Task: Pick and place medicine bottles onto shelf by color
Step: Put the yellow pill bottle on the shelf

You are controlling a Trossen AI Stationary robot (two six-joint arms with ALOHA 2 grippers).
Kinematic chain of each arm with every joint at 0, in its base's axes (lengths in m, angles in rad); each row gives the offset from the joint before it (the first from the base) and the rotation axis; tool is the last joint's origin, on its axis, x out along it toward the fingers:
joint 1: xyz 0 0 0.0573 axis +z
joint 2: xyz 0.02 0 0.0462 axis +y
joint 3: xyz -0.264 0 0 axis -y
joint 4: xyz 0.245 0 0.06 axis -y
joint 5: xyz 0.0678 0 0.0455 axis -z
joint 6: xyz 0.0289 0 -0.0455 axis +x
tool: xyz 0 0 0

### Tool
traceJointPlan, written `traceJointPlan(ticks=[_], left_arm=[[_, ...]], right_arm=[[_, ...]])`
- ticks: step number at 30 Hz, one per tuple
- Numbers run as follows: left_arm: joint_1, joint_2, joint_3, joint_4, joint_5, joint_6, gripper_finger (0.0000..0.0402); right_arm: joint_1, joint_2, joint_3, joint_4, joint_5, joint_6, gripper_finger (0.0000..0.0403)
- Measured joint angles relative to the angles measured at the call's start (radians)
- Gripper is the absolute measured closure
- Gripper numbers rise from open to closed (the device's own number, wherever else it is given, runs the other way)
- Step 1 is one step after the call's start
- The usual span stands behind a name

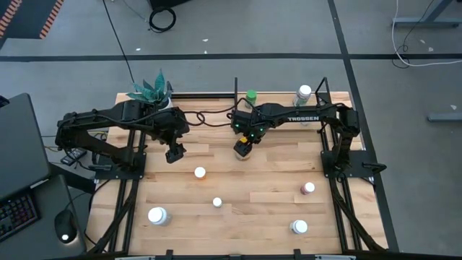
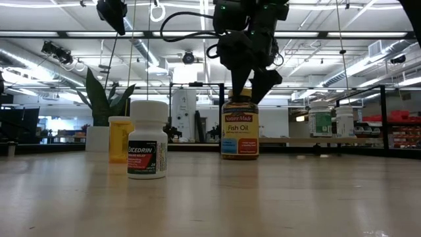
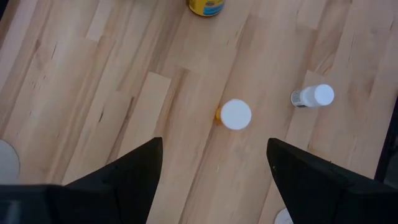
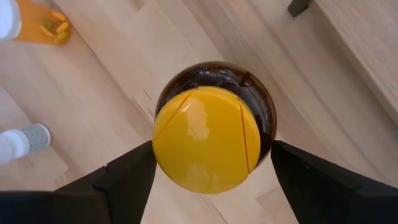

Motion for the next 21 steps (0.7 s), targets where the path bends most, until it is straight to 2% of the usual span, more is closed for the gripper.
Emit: traceJointPlan(ticks=[7, 11, 16, 21], left_arm=[[0.0, 0.0, 0.0, 0.0, 0.0, 0.0, 0.0108], [0.0, 0.0, 0.0, 0.0, 0.0, 0.0, 0.0108], [0.0, 0.0, 0.0, 0.0, 0.0, 0.0, 0.0108], [0.0, 0.0, 0.0, 0.0, 0.0, 0.0, 0.0108]], right_arm=[[-0.017, 0.0, 0.0, 0.032, 0.001, -0.001, 0.0043], [-0.021, 0.0, 0.0, 0.032, 0.004, -0.001, 0.0036], [-0.021, 0.0, 0.0, 0.031, 0.01, 0.0, 0.0047], [-0.021, 0.0, 0.0, 0.03, 0.033, -0.001, 0.0081]])
